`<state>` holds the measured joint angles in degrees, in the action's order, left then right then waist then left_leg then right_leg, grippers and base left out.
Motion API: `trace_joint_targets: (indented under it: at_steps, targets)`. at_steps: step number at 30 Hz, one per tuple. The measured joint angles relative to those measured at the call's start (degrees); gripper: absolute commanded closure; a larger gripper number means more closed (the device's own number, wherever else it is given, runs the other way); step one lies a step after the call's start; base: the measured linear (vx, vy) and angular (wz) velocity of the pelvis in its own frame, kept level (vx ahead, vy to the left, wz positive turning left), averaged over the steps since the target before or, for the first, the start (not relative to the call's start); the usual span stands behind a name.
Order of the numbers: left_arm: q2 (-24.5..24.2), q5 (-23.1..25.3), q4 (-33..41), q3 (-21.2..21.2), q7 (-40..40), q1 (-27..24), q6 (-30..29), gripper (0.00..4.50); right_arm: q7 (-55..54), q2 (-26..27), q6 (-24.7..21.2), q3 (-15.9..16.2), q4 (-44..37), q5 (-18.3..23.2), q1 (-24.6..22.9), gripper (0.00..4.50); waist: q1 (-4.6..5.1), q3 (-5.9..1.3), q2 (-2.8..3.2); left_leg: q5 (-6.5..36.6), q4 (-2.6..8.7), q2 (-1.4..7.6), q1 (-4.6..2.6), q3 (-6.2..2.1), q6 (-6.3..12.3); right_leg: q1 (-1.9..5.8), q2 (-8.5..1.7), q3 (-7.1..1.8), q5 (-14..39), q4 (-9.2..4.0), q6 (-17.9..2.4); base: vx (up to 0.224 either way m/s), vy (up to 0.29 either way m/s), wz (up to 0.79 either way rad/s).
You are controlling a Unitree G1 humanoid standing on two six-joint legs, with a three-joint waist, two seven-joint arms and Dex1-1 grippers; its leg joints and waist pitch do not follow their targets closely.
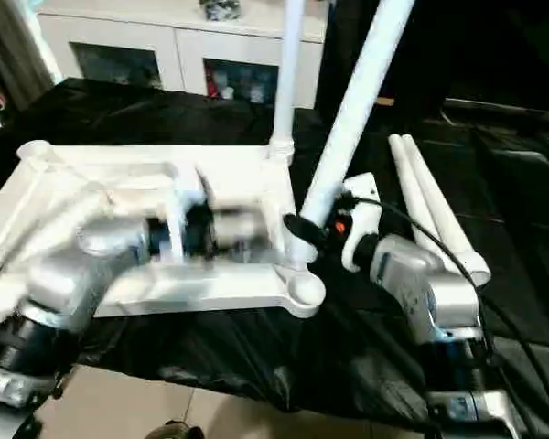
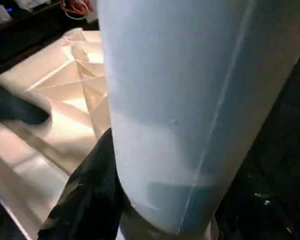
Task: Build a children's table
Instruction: Pick table leg, then insert table leg to table base
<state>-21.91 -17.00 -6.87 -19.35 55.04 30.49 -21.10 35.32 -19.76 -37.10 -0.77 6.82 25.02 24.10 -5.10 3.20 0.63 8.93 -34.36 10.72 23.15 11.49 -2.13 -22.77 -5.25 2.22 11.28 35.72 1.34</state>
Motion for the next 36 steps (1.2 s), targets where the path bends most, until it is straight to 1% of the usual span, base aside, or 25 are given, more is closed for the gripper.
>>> trace_joint_targets:
  at_steps: [3, 6, 7, 10, 12, 15, 18, 20, 21, 22, 23, 25, 26, 27, 30, 36]
  targets:
    - [-1.3, 3.4, -3.6, -3.6, 2.4, 0.1, 3.4, 1.43, -0.1, -0.1, 0.1, 0.0, -0.6, 0.0, -0.3, 2.57, 0.11, -0.03, 0.14, 0.0, 0.04, 0.02, -0.07, 0.0, -0.04, -0.04, 0.0, 0.0, 0.0, 0.14, 0.0, 0.0, 0.0, 0.0]
    - [-2.4, 6.2, -6.6, -6.5, 4.5, 0.1, 6.3, 1.43, -0.2, -0.1, 0.5, 0.0, -2.0, -0.1, -1.3, 2.57, 0.26, -0.11, 0.52, 0.0, 0.07, 0.02, -0.12, -0.01, -0.06, -0.04, 0.01, -0.01, 0.0, 0.17, 0.0, 0.0, 0.0, 0.0]
    - [-2.8, 7.7, -8.2, -7.3, 5.4, 0.1, 7.8, 1.71, -0.4, -0.2, 0.5, 0.0, -2.1, -0.3, -1.7, 2.57, 0.34, -0.1, 0.69, 0.0, 0.07, 0.02, -0.12, -0.01, -0.06, -0.04, 0.01, -0.01, 0.0, 0.18, 0.0, 0.0, 0.0, 0.0]
    - [-3.5, 9.8, -11.2, -8.1, 6.4, 0.1, 9.1, 1.81, -0.6, -0.3, 0.5, 0.0, -2.4, -0.5, -1.8, 2.57, 0.39, -0.13, 1.32, 0.0, 0.06, 0.01, -0.12, -0.01, -0.06, -0.05, 0.01, -0.02, 0.0, 0.19, 0.0, 0.0, 0.0, 0.0]
    - [-3.8, 10.1, -12.2, -8.1, 7.1, 0.1, 9.3, 2.05, -0.6, -0.3, 0.5, 0.0, -2.8, -0.5, -1.8, 2.57, 0.31, -0.14, 1.59, 0.0, 0.07, 0.02, -0.12, -0.01, -0.06, -0.06, 0.01, 0.0, 0.0, 0.2, 0.0, 0.0, 0.0, 0.0]
    - [-3.9, 10.1, -12.8, -8.2, 8.4, 0.1, 10.0, 2.28, -0.5, -0.5, 0.5, 0.0, -3.6, -0.5, -1.9, 2.57, 0.23, -0.14, 1.65, 0.0, 0.08, 0.02, -0.12, -0.01, -0.06, -0.07, 0.01, 0.0, 0.0, 0.22, 0.0, 0.0, 0.0, 0.0]
    - [-3.9, 10.1, -13.2, -8.3, 8.7, 0.1, 10.0, 2.63, -0.5, -0.5, 0.5, 0.1, -3.9, -0.9, -1.9, 2.57, 0.23, -0.14, 1.65, 0.0, 0.06, 0.02, -0.11, 0.0, -0.06, -0.06, 0.01, -0.02, 0.0, 0.21, 0.0, 0.0, 0.0, 0.0]
    - [-3.8, 10.1, -13.8, -8.3, 8.5, 0.1, 10.1, 2.75, -0.3, -0.6, 0.5, 0.3, -3.9, -0.9, -2.0, 2.57, 0.21, -0.14, 1.65, 0.0, 0.07, 0.01, -0.11, 0.0, -0.06, -0.06, 0.01, -0.02, 0.0, 0.21, 0.0, 0.0, 0.0, 0.0]
    - [-3.7, 10.1, -14.4, -8.2, 8.5, 0.1, 10.1, 2.97, -0.2, -0.6, 0.5, 0.6, -3.9, -0.9, -2.0, 2.57, 0.21, -0.14, 1.65, 0.0, 0.07, 0.02, -0.12, 0.0, -0.06, -0.07, 0.01, -0.01, 0.0, 0.21, 0.0, 0.0, 0.0, 0.0]
    - [-3.5, 10.1, -14.9, -8.0, 8.5, 0.1, 10.2, 2.97, 0.0, -0.7, 0.4, 0.8, -4.0, -0.9, -2.1, 2.57, 0.22, -0.14, 1.65, 0.0, 0.07, 0.02, -0.12, 0.0, -0.06, -0.07, 0.01, -0.01, 0.0, 0.21, 0.0, 0.0, 0.0, 0.0]
    - [-3.2, 10.1, -15.1, -7.8, 8.5, 0.1, 10.3, 3.12, 0.1, -0.8, 0.4, 1.1, -4.1, -0.9, -2.2, 2.57, 0.2, -0.14, 1.65, 0.0, 0.07, 0.02, -0.12, 0.0, -0.06, -0.06, 0.01, -0.01, 0.0, 0.22, 0.0, 0.0, 0.0, 0.0]
    - [-2.7, 10.1, -15.5, -7.4, 8.7, 0.1, 10.3, 3.19, 0.3, -0.8, 0.2, 1.4, -4.4, -0.9, -2.4, 2.57, 0.16, -0.14, 1.65, 0.0, 0.06, 0.02, -0.12, 0.0, -0.06, -0.06, 0.01, -0.01, 0.0, 0.22, 0.0, 0.0, 0.0, 0.0]
    - [-2.4, 10.1, -15.6, -7.2, 8.8, 0.1, 10.3, 3.3, 0.4, -0.9, 0.2, 1.4, -4.4, -1.0, -2.5, 2.57, 0.1, -0.14, 1.65, 0.0, 0.06, 0.02, -0.12, 0.0, -0.06, -0.05, 0.0, -0.02, 0.0, 0.21, 0.0, 0.0, 0.0, 0.0]
    - [-2.3, 10.0, -15.7, -7.1, 9.0, 0.1, 10.3, 3.52, 0.5, -1.1, 0.1, 1.4, -4.5, -1.0, -2.6, 2.57, 0.09, -0.14, 1.65, 0.0, 0.06, 0.01, -0.12, 0.0, -0.06, -0.05, -0.01, -0.02, 0.0, 0.21, 0.0, 0.0, 0.0, 0.0]
    - [-2.3, 10.0, -15.9, -6.9, 9.2, 0.1, 10.3, 3.65, 0.7, -1.3, 0.1, 1.4, -4.5, -1.0, -2.6, 2.57, 0.14, -0.14, 1.65, 0.0, 0.06, 0.01, -0.12, 0.0, -0.06, -0.06, -0.01, -0.02, 0.0, 0.21, 0.0, 0.0, 0.0, 0.0]
    - [-2.0, 10.3, -16.4, -6.8, 9.4, 0.1, 11.3, 4.2, 1.0, -1.6, 0.1, 1.7, -4.5, -1.1, -2.6, 2.57, 0.14, -0.15, 1.65, 0.0, 0.06, 0.01, -0.12, 0.0, -0.06, -0.06, -0.01, -0.02, 0.0, 0.21, 0.0, 0.0, 0.0, 0.0]
